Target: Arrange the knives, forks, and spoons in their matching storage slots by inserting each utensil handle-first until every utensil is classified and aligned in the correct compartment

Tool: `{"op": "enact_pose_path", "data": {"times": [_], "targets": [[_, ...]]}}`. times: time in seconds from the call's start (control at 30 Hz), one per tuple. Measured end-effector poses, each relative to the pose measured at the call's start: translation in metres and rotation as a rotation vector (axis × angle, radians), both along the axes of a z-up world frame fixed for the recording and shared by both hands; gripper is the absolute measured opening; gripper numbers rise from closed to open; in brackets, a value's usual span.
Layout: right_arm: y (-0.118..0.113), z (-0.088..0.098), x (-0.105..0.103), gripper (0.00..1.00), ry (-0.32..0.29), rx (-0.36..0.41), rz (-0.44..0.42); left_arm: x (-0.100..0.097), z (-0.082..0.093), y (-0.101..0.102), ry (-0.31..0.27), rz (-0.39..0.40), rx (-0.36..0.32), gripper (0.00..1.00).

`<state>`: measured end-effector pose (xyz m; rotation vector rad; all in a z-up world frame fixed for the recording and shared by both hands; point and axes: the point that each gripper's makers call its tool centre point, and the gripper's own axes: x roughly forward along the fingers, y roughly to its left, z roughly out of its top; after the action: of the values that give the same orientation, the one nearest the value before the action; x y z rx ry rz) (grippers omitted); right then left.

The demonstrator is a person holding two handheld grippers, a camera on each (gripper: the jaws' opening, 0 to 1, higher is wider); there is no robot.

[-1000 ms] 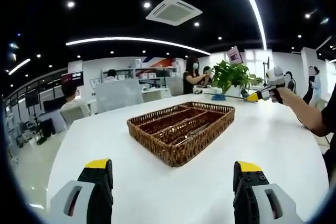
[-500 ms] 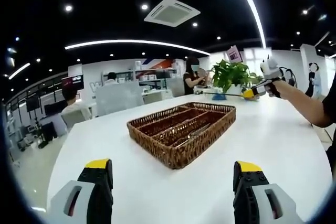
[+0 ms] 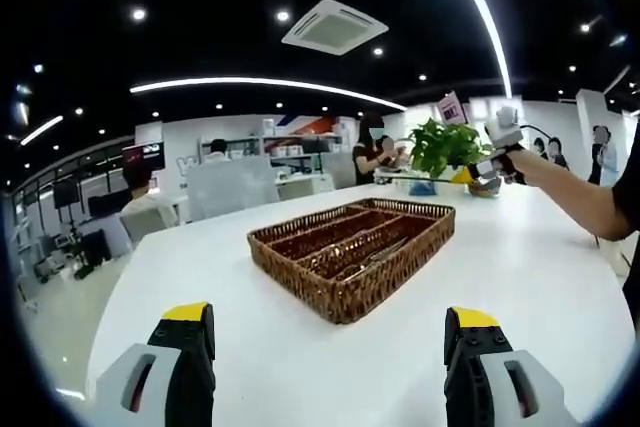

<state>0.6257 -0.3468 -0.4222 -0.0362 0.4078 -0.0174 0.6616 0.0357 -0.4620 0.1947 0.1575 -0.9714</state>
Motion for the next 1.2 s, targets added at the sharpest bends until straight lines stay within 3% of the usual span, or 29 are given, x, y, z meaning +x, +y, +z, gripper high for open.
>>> {"op": "enact_pose_path", "data": {"times": [0.53,1.2], "targets": [[0.003,0.011,0.042,0.03,-0.005,-0.002,-0.004,0.001,-0.013,-0.006,0.023,-0.024,0.024,1.00],[0.009,-0.027,0.033,0.03,0.065,-0.013,-0.019,0.008,-0.014,0.003,0.047,0.010,-0.013,1.00]]}}
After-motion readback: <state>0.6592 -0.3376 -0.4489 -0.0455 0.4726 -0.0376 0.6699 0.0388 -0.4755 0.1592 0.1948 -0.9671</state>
